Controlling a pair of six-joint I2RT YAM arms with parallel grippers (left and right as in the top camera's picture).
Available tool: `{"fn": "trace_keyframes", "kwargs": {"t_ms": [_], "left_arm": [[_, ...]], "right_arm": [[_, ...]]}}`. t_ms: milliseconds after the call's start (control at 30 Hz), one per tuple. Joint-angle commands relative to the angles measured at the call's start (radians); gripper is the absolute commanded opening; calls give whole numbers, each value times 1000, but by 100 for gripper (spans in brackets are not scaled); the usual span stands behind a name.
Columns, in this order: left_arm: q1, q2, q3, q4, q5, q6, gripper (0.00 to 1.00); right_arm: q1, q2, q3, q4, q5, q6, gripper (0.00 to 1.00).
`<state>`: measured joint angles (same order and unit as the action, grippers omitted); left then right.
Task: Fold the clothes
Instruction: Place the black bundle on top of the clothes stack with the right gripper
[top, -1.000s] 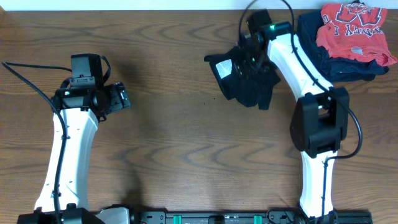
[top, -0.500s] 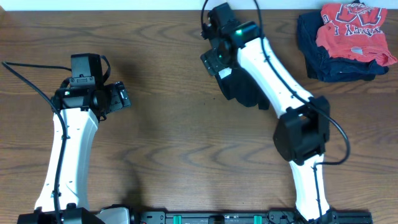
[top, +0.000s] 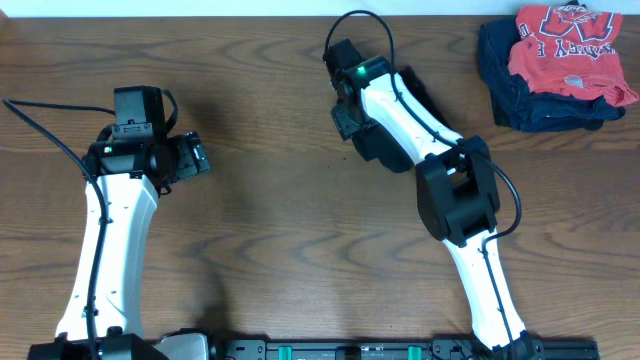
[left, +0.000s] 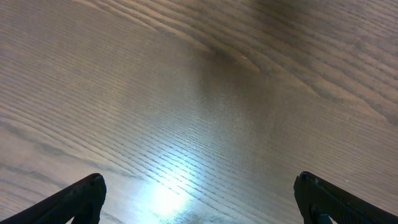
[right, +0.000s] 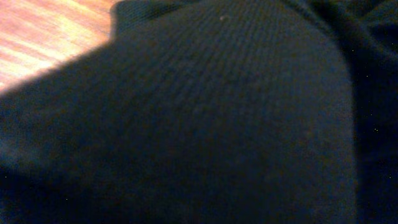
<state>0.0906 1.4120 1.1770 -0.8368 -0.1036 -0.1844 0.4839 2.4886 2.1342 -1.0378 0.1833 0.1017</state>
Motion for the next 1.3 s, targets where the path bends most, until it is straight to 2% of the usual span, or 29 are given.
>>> {"fn": "trace_keyframes", "kwargs": {"t_ms": [0, 67, 100, 133, 367, 500, 600, 667, 733, 1000, 1167, 1267], "left_arm": [[5, 6, 11, -3, 7, -11, 98], [5, 6, 11, -3, 7, -11, 98], [5, 6, 11, -3, 7, -11, 98], [5, 6, 11, -3, 7, -11, 98], [5, 6, 11, -1, 7, -12, 98], [5, 6, 11, 2, 7, -12, 98], [5, 6, 11, 2, 7, -11, 98], [5, 6, 11, 5, 7, -11, 98], [5, 6, 11, 11, 6, -12, 98], [5, 6, 11, 16, 6, -11, 98], [5, 6, 11, 16, 6, -11, 98], [5, 6, 11, 17, 6, -11, 98]], "right_arm": [[5, 100, -12, -27, 67, 74, 52], [5, 111, -12, -41, 111, 100, 18], [3, 111, -12, -47, 120, 105, 7], [0, 111, -12, -50, 118, 105, 1], [-40, 4, 43, -117, 80, 91, 1], [-77, -132, 77, -125, 67, -32, 1], [-107, -246, 82, -110, 64, -251, 1], [-128, -320, 82, -110, 55, -506, 1], [-147, -375, 82, -110, 58, -696, 1], [-281, -498, 82, -23, 108, -1279, 1], [-408, -492, 82, 154, 89, -1410, 1], [-510, -481, 82, 294, -14, -1483, 1]]}}
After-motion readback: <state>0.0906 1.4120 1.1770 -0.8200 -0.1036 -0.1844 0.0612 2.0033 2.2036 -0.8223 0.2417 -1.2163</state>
